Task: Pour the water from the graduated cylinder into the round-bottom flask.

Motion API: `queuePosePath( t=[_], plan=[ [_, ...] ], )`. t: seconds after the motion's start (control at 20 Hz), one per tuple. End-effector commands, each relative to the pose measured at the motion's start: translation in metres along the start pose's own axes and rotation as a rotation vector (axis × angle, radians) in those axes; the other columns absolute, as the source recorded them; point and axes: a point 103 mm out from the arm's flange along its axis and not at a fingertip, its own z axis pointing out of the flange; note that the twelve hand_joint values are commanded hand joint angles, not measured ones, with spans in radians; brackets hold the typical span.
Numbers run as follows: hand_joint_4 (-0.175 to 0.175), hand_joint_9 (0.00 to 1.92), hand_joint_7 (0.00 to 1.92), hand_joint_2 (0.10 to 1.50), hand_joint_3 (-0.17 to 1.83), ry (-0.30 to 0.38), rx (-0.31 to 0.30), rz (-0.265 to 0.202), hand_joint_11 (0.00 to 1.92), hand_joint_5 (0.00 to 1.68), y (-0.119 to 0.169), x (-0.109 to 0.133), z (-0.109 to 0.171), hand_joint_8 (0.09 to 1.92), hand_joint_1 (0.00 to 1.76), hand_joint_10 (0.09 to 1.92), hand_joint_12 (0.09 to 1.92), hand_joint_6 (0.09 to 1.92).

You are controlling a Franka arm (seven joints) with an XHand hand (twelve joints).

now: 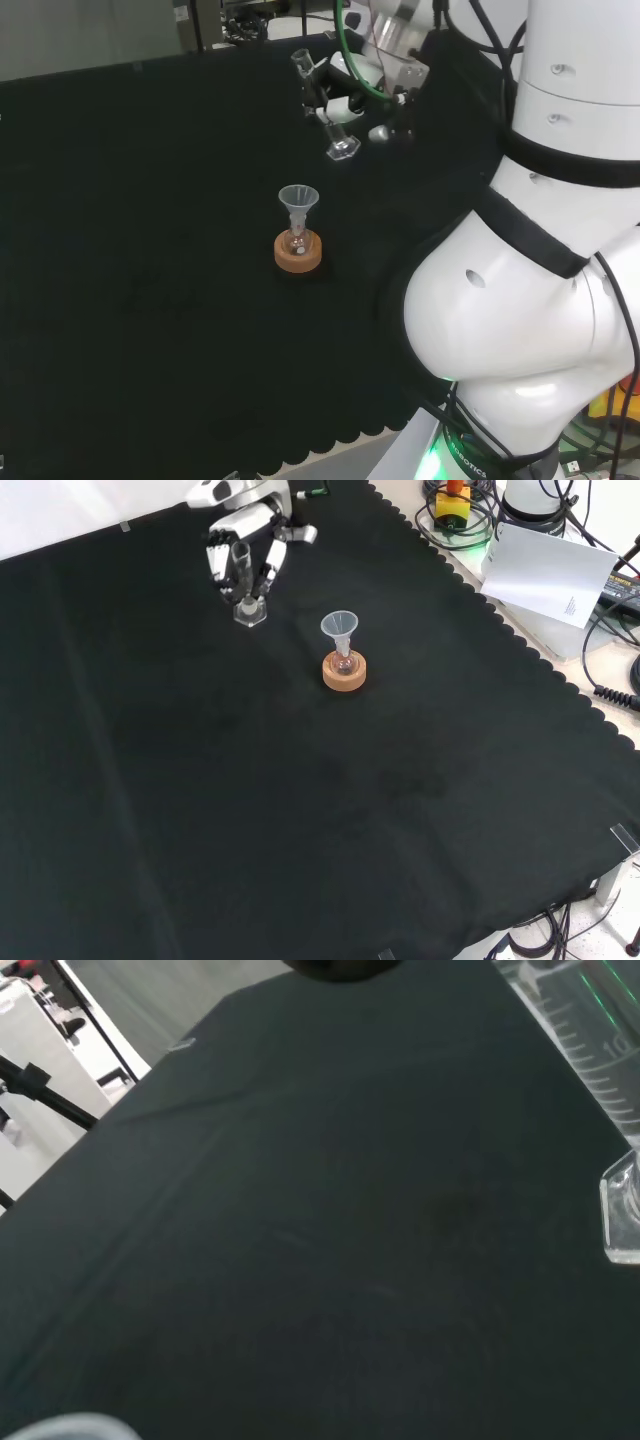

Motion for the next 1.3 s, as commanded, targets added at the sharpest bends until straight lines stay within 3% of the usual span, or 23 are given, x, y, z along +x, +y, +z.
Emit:
queuePosePath(
  t=[0.05, 0.45, 1.0, 1.3],
  plan=[
    [-0.175, 1.47, 1.05, 1.09, 0.00, -0.041, 0.040, 0.066, 1.32, 1.03, -0.054, -0.008, -0.017, 0.92, 1.27, 0.09, 0.70, 0.93],
    [-0.175, 1.47, 1.05, 1.09, 0.00, -0.130, 0.184, 0.106, 1.32, 1.03, -0.111, -0.005, -0.011, 0.92, 1.27, 0.09, 0.70, 0.93],
    [-0.175, 1.47, 1.05, 1.09, 0.00, -0.255, 0.459, 0.037, 1.32, 1.03, -0.130, 0.001, 0.006, 0.92, 1.27, 0.09, 0.70, 0.93],
    [-0.175, 1.47, 1.05, 1.09, 0.00, -0.310, 0.566, 0.009, 1.32, 1.03, -0.137, 0.010, 0.013, 0.91, 1.27, 0.09, 0.70, 0.93]
  ],
)
